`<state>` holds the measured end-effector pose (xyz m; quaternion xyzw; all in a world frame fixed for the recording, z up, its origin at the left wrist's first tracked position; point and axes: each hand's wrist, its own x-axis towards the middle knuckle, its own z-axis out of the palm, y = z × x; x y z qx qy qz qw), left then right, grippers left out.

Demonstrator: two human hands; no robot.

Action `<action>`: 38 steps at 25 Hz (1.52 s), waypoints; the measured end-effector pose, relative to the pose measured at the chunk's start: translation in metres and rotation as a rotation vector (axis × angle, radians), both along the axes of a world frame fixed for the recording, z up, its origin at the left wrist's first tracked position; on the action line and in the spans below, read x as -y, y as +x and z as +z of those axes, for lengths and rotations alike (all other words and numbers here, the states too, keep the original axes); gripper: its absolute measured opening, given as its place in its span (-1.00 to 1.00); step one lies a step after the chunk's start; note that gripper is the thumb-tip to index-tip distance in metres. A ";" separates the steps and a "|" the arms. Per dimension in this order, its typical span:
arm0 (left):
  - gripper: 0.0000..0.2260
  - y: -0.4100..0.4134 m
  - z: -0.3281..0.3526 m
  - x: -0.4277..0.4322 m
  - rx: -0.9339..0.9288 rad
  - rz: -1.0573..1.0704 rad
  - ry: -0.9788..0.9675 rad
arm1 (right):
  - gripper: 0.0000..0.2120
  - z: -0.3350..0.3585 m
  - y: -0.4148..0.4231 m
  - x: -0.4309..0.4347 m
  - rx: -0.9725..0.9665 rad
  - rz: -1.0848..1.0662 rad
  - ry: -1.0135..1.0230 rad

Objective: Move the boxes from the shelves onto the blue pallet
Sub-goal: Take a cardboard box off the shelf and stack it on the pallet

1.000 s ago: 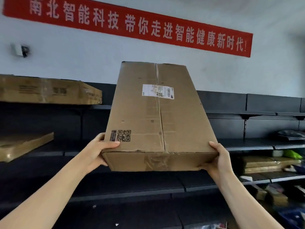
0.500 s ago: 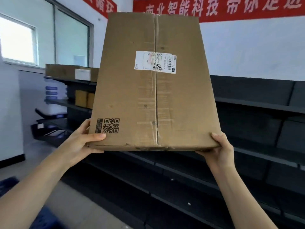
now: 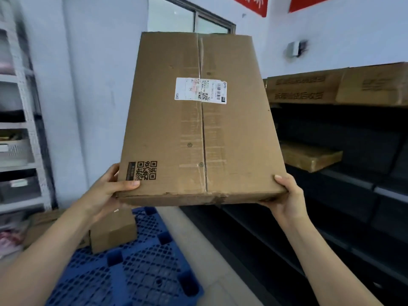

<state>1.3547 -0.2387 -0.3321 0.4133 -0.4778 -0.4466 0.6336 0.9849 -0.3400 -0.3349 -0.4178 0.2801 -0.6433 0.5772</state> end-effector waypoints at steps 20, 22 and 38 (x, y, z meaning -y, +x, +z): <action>-0.11 0.242 -0.128 0.444 -0.100 0.437 0.493 | -0.75 -0.141 0.315 0.576 -0.305 0.345 0.428; -0.22 0.260 -0.145 0.491 -0.116 0.450 0.530 | -0.62 -0.167 0.340 0.628 -0.348 0.353 0.480; -0.43 0.422 -0.444 0.828 -0.393 0.555 0.794 | -0.62 -0.457 0.535 0.991 -0.487 0.387 0.878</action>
